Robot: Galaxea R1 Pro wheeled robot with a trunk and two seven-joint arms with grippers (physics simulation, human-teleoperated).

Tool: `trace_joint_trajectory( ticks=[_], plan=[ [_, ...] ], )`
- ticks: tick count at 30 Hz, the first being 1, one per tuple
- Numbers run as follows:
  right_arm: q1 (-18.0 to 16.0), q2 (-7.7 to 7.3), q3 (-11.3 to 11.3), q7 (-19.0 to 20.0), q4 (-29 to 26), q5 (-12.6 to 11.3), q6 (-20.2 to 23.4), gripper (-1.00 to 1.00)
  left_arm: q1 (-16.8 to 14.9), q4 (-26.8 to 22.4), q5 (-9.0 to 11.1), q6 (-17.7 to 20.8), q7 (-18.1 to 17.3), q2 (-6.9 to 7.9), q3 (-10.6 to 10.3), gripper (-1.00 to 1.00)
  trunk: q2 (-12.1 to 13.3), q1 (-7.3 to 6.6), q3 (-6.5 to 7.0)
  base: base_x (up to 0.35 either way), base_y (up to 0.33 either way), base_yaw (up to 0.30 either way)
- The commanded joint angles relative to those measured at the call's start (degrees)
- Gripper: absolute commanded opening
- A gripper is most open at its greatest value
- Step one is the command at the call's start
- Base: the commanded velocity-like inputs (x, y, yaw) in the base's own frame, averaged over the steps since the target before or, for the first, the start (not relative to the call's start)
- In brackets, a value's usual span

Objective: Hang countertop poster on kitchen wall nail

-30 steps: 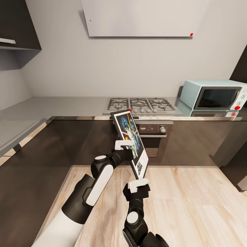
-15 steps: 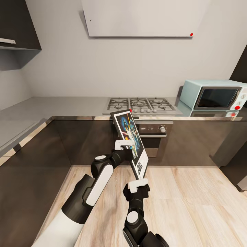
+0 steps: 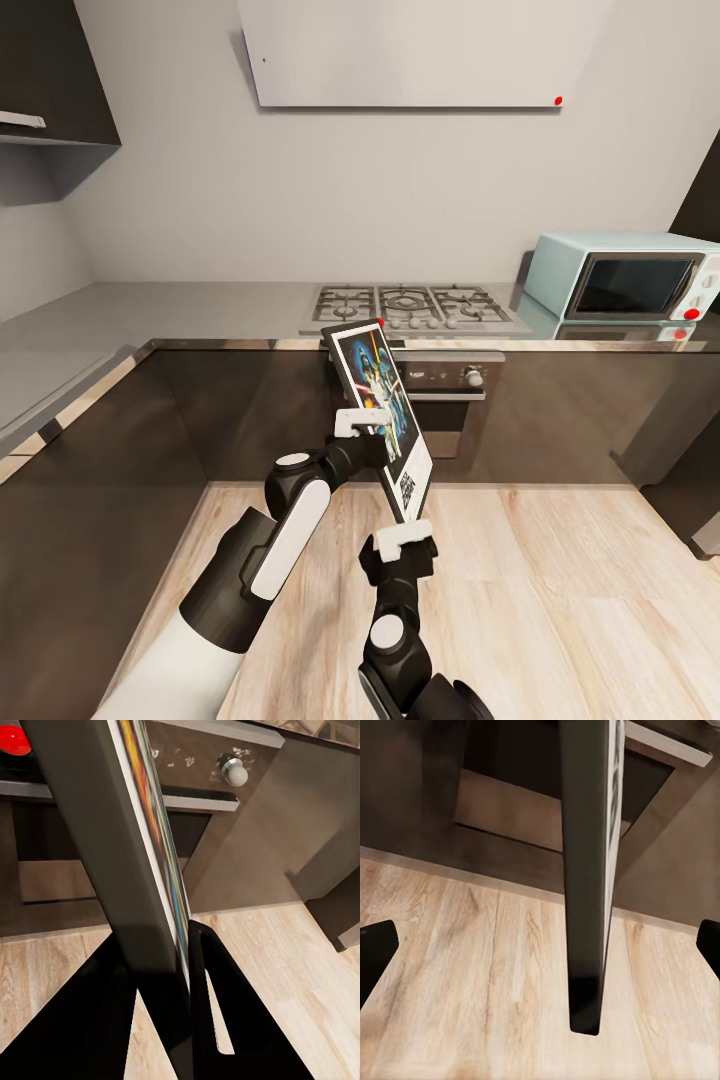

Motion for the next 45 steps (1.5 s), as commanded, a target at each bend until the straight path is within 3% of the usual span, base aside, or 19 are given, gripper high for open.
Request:
trace_joint_trajectory(
  ticks=[1,10,45],
  plan=[
    [-0.1,-0.01,0.1,-0.2,0.0,0.1,0.5,1.0,0.0,-0.1,0.5,0.1,0.6,0.0,0.0,-1.0,0.0,0.0,-0.05,0.0,0.0,0.0],
    [-1.4,-0.01,0.0,-0.2,0.1,0.0,0.5,1.0,0.0,-0.1,0.5,0.1,0.6,0.0,0.0,-1.0,0.0,0.0,-0.05,0.0,0.0,0.0],
    [-1.5,-0.09,-0.1,-0.2,0.8,-0.3,0.5,1.0,0.0,-0.8,0.5,0.1,0.6,0.0,0.0,-1.0,0.0,0.0,-0.05,0.0,0.0,0.0]
  ],
)
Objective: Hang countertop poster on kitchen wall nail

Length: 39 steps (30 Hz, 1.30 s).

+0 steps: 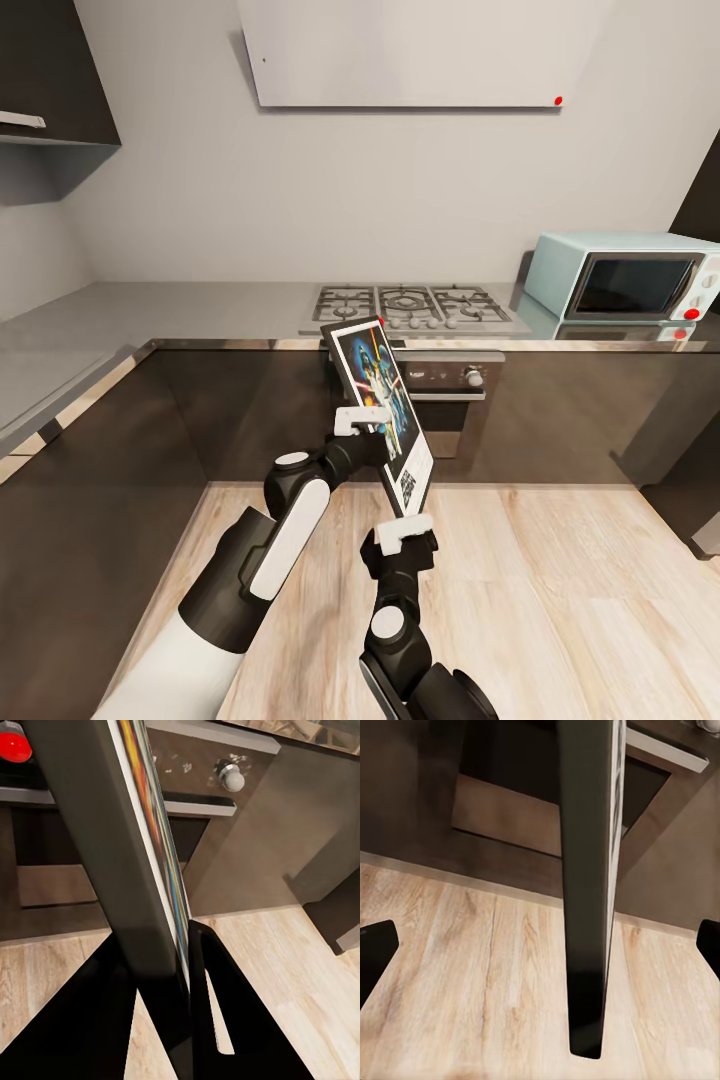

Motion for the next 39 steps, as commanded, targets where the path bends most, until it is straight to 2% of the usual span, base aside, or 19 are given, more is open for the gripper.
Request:
trace_joint_trajectory(
  ticks=[1,19,20,34,39],
  plan=[
    [0.0,-0.01,0.1,-0.3,0.0,0.1,0.4,1.0,0.0,-0.1,0.5,0.1,0.6,0.0,0.0,-1.0,0.0,0.0,-0.05,0.0,0.0,0.0],
    [-0.2,-0.01,-0.1,-0.3,0.1,0.1,0.4,1.0,0.0,-0.1,0.5,0.1,0.6,0.0,0.0,-1.0,0.0,0.0,-0.05,0.0,0.0,0.0],
    [-0.2,-0.01,-0.1,-0.3,0.2,0.1,0.4,-1.0,0.0,-0.1,0.5,0.1,0.6,0.0,0.0,-1.0,0.0,0.0,-0.05,0.0,0.0,0.0],
    [-0.3,-0.01,-0.1,-0.3,0.3,0.0,0.4,-1.0,0.0,-0.1,0.8,0.1,0.6,0.0,0.0,-1.0,0.0,0.0,-0.05,0.0,0.0,0.0],
    [-0.3,-0.01,-0.1,-0.3,0.3,0.0,0.4,-1.0,0.0,-0.1,3.8,0.1,0.6,0.0,0.0,-1.0,0.0,0.0,-0.05,0.0,0.0,0.0]
  ],
)
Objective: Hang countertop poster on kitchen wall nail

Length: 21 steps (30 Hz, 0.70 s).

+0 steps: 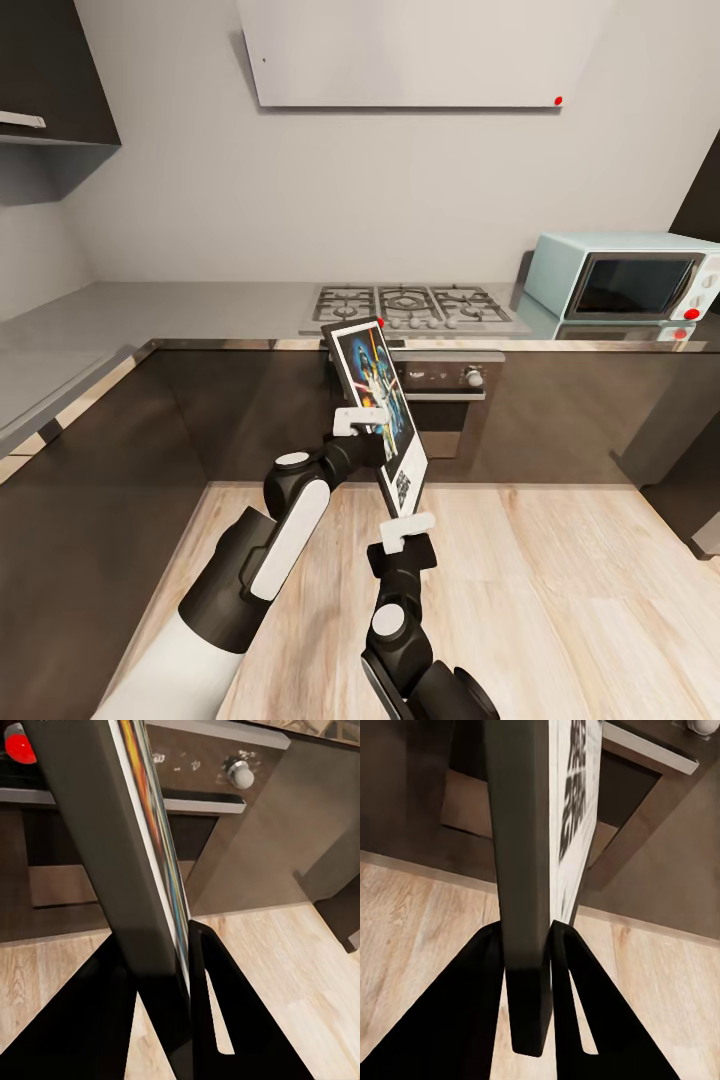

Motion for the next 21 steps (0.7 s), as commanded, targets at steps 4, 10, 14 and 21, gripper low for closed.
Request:
trace_joint_trajectory(
  ticks=[4,10,14,21],
  plan=[
    [0.0,0.02,0.3,0.0,0.0,-1.1,-0.5,-1.0,-0.1,-0.1,6.0,-0.4,0.4,-0.04,-0.1,1.0,0.0,0.0,-0.05,0.0,0.0,0.0],
    [0.0,0.02,0.3,0.0,0.0,-1.1,-0.5,-1.0,-0.1,0.0,6.1,-0.3,0.4,-0.04,-0.1,1.0,0.0,0.0,-0.05,0.0,0.0,0.0],
    [0.0,0.02,0.3,0.0,0.0,-1.1,-0.5,-1.0,-0.1,0.0,6.1,-0.3,0.4,-0.04,-0.1,1.0,0.0,0.0,-0.05,0.0,0.0,0.0],
    [0.0,0.02,0.3,0.0,0.0,-1.1,-0.5,-1.0,-0.1,-0.1,6.1,-0.3,0.4,-0.04,0.0,1.0,0.0,0.0,-0.05,0.0,0.0,0.0]
  ],
)
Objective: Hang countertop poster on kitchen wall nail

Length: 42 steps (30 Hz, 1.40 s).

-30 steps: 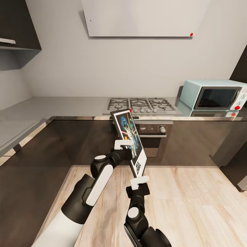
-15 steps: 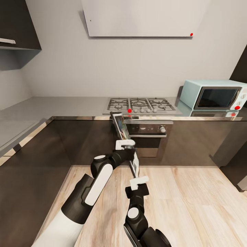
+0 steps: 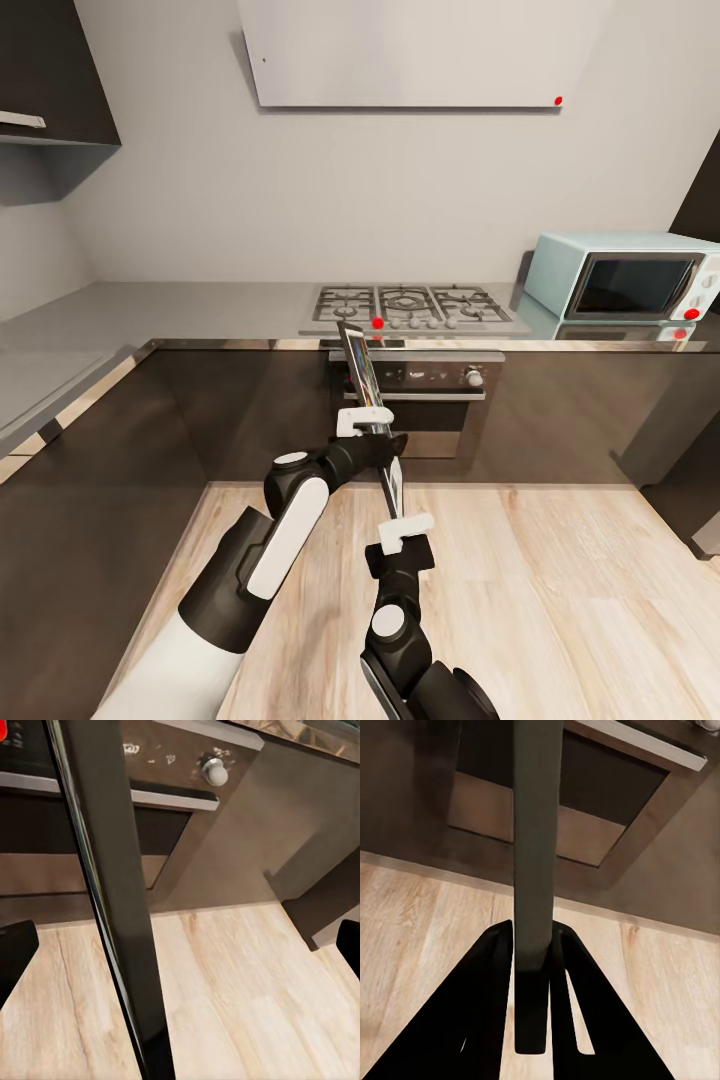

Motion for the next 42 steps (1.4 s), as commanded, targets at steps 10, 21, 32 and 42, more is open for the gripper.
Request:
trace_joint_trajectory(
  ticks=[10,21,32,42],
  plan=[
    [-0.1,-0.01,-2.5,-0.1,0.0,0.0,0.4,-1.0,0.1,-2.6,0.6,0.4,0.4,0.0,0.0,1.0,0.0,0.0,-0.05,0.0,0.0,0.0],
    [-0.1,-0.09,-2.8,-0.1,0.0,0.1,0.4,-1.0,1.5,-5.7,0.6,0.5,0.3,0.0,-1.2,1.0,0.0,0.0,-0.05,0.0,0.0,0.0],
    [0.0,-0.5,-8.8,0.3,3.6,0.0,-3.1,-1.0,3.6,-6.5,0.6,0.5,0.3,0.0,-2.0,1.0,0.0,0.0,-0.05,0.0,0.0,0.0],
    [0.6,-0.77,-9.0,0.0,3.8,0.1,-8.0,-1.0,3.6,-6.4,1.8,0.4,-0.2,2.69,-1.6,1.0,0.0,0.0,-0.05,0.0,0.0,0.0]
  ],
)
